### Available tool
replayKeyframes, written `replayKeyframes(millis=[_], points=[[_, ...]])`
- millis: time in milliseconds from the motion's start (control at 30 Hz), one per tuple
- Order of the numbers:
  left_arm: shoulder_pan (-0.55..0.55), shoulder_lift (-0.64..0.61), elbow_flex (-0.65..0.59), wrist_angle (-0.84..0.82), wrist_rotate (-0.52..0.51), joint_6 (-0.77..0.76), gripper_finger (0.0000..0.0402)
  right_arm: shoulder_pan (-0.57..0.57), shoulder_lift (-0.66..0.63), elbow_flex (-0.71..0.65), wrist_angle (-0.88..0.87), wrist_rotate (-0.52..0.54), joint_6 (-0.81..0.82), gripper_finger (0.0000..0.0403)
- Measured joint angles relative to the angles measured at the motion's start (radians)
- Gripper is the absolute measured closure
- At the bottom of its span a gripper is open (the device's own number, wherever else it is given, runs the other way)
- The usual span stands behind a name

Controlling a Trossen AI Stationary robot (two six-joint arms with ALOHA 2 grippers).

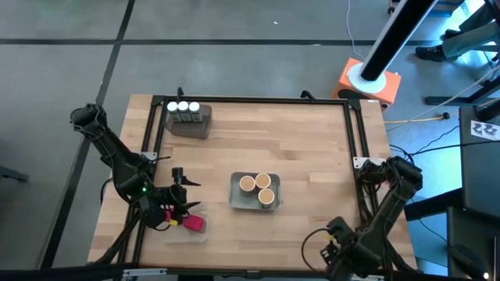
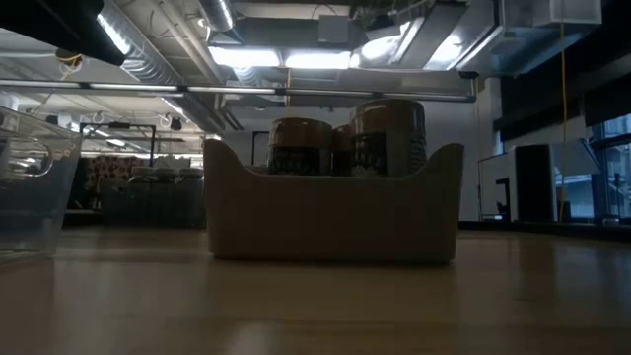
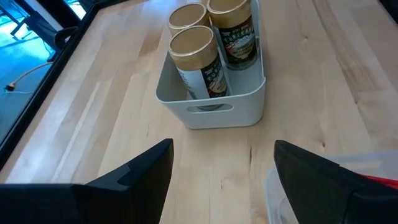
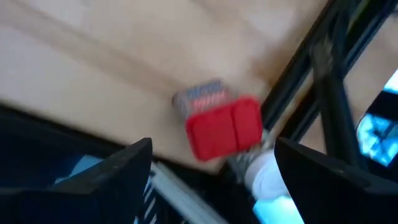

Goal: Sort spices by type
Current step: Put the red seasoning can into the white bin

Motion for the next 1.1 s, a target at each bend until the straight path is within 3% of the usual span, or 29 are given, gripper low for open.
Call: replayKeyframes(millis=[200, 333, 433, 767, 933, 1100], points=[[0.0, 0.0, 0.0, 0.0, 0.0, 0.0, 0.0139, -0.002, 0.002, 0.0, 0.043, -0.035, -0.01, 0.0067], [0.0, 0.0, 0.0, 0.0, 0.0, 0.007, 0.0139, -0.002, 0.004, -0.015, 0.061, -0.091, -0.036, 0.0092], [0.0, 0.0, 0.0, 0.0, 0.0, 0.007, 0.0139, -0.002, 0.004, -0.031, 0.071, -0.143, -0.06, 0.0138], [0.0, 0.0, 0.0, 0.0, 0.0, 0.001, 0.0139, -0.002, 0.004, -0.111, 0.114, -0.166, -0.175, 0.0322], [0.0, 0.0, 0.0, -0.001, 0.0, 0.001, 0.0139, -0.002, 0.004, -0.144, 0.146, -0.171, -0.202, 0.0376], [0.0, 0.0, 0.0, -0.001, 0.0, 0.0, 0.0139, -0.001, 0.004, -0.188, 0.159, -0.188, -0.22, 0.0399]])
